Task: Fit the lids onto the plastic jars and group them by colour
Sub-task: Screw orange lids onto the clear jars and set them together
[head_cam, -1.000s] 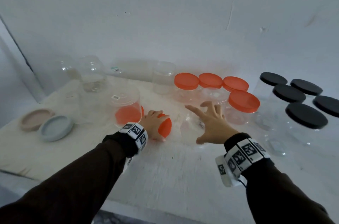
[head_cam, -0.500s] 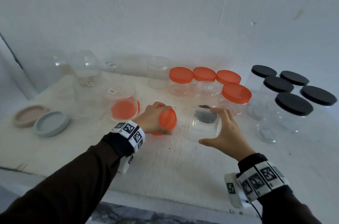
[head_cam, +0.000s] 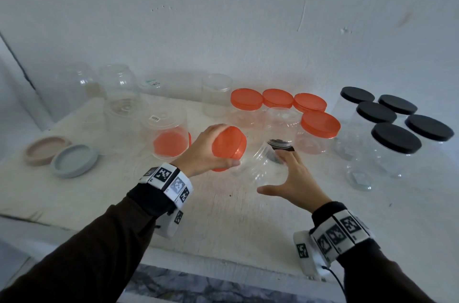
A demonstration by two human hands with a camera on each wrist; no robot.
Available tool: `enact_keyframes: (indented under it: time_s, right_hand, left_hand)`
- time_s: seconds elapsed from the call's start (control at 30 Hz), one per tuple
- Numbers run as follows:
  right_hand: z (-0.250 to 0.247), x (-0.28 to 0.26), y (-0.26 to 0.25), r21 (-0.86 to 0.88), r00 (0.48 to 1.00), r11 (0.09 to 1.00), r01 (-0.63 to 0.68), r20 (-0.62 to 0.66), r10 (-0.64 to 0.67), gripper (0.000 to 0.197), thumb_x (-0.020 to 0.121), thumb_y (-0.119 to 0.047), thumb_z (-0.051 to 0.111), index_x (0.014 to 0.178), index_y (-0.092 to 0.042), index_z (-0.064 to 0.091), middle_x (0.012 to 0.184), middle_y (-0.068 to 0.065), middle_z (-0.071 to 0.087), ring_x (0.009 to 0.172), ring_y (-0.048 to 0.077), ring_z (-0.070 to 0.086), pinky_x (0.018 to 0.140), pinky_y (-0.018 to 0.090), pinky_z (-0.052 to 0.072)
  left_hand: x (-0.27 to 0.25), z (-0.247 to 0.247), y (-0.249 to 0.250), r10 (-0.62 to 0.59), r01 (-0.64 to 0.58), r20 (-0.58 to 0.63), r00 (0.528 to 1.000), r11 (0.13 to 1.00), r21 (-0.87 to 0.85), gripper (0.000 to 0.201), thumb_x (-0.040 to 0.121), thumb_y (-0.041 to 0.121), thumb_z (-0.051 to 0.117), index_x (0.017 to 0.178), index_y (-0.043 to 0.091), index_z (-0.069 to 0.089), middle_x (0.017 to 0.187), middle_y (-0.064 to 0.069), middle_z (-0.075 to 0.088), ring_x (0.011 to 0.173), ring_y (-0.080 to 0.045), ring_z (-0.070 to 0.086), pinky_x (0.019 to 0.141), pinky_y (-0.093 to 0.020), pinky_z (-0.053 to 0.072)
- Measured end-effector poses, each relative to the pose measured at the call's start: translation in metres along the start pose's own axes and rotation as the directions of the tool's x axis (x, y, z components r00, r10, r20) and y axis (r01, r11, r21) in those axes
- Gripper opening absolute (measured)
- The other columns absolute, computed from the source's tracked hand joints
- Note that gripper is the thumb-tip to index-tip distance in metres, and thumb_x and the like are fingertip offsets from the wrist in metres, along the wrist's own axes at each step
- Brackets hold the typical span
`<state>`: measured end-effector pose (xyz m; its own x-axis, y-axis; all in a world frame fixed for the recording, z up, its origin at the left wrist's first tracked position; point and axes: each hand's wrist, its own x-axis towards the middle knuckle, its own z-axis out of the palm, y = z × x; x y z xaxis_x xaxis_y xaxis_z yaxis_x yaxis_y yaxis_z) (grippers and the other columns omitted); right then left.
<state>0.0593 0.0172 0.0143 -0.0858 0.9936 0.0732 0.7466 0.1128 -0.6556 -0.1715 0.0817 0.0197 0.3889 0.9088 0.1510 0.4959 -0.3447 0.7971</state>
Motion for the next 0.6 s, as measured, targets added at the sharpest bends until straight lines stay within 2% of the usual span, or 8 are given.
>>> enact_keyframes:
  time_s: [0.13,0.3,0.37,0.43,0.5,0.6]
  right_hand:
    - [0.002,0.003,0.004,0.004,0.998,1.000,-0.025,0.052,0.024,0.101,0.061,-0.044,0.082,0.142,-0.017,0.028,0.139,-0.003,0.037,0.124,0.011,0.037,0.101,0.024,0.032]
    - [0.003,0.003,0.011,0.113,0.983,0.991,-0.070,0.179,0.049,0.093,0.067,-0.032,0.082,0.136,-0.018,0.021,0.138,-0.001,0.036,0.127,0.015,0.035,0.104,0.028,0.031]
    - [0.004,0.004,0.014,0.121,0.974,0.987,-0.101,0.215,0.074,0.088,0.067,-0.031,0.082,0.133,-0.019,0.024,0.135,-0.001,0.039,0.125,0.014,0.038,0.101,0.028,0.034]
    - [0.005,0.005,0.016,0.162,0.968,0.977,-0.136,0.234,0.096,0.083,0.066,-0.028,0.083,0.131,-0.019,0.032,0.132,-0.003,0.043,0.121,0.013,0.042,0.094,0.027,0.038]
    - [0.006,0.005,0.017,0.204,0.966,0.968,-0.148,0.241,0.097,0.078,0.065,-0.023,0.084,0.128,-0.019,0.039,0.128,-0.004,0.046,0.116,0.013,0.048,0.091,0.026,0.044]
    - [0.007,0.007,0.019,0.248,0.966,0.956,-0.156,0.240,0.095,0.072,0.062,-0.020,0.085,0.122,-0.019,0.045,0.120,-0.005,0.052,0.111,0.013,0.052,0.084,0.022,0.049]
  left_hand:
    - [-0.003,0.002,0.005,0.036,-0.036,0.014,0.999,0.999,-0.031,0.104,0.049,0.067,0.064,0.139,0.026,0.032,0.136,0.015,0.030,0.127,-0.007,0.031,0.105,-0.029,0.031]
    - [-0.004,0.010,0.014,0.075,-0.074,0.058,0.996,0.997,-0.011,0.104,0.050,0.066,0.065,0.140,0.026,0.031,0.139,0.015,0.029,0.129,-0.008,0.029,0.106,-0.029,0.030]
    - [-0.004,0.013,0.019,0.094,-0.096,0.083,0.992,0.995,0.020,0.104,0.051,0.064,0.070,0.139,0.025,0.032,0.144,0.012,0.028,0.131,-0.008,0.027,0.107,-0.029,0.028]
    - [-0.004,0.016,0.025,0.098,-0.105,0.115,0.989,0.993,0.057,0.098,0.057,0.052,0.081,0.138,0.023,0.033,0.147,0.010,0.027,0.132,-0.008,0.025,0.108,-0.029,0.025]
    - [-0.003,0.019,0.030,0.106,-0.122,0.145,0.984,0.988,0.100,0.091,0.063,0.044,0.081,0.138,0.024,0.034,0.148,0.011,0.025,0.133,-0.007,0.022,0.109,-0.028,0.024]
    - [0.002,0.026,0.037,0.133,-0.172,0.203,0.970,0.966,0.193,0.089,0.063,0.047,0.079,0.138,0.024,0.037,0.149,0.011,0.024,0.135,-0.006,0.019,0.112,-0.032,0.022]
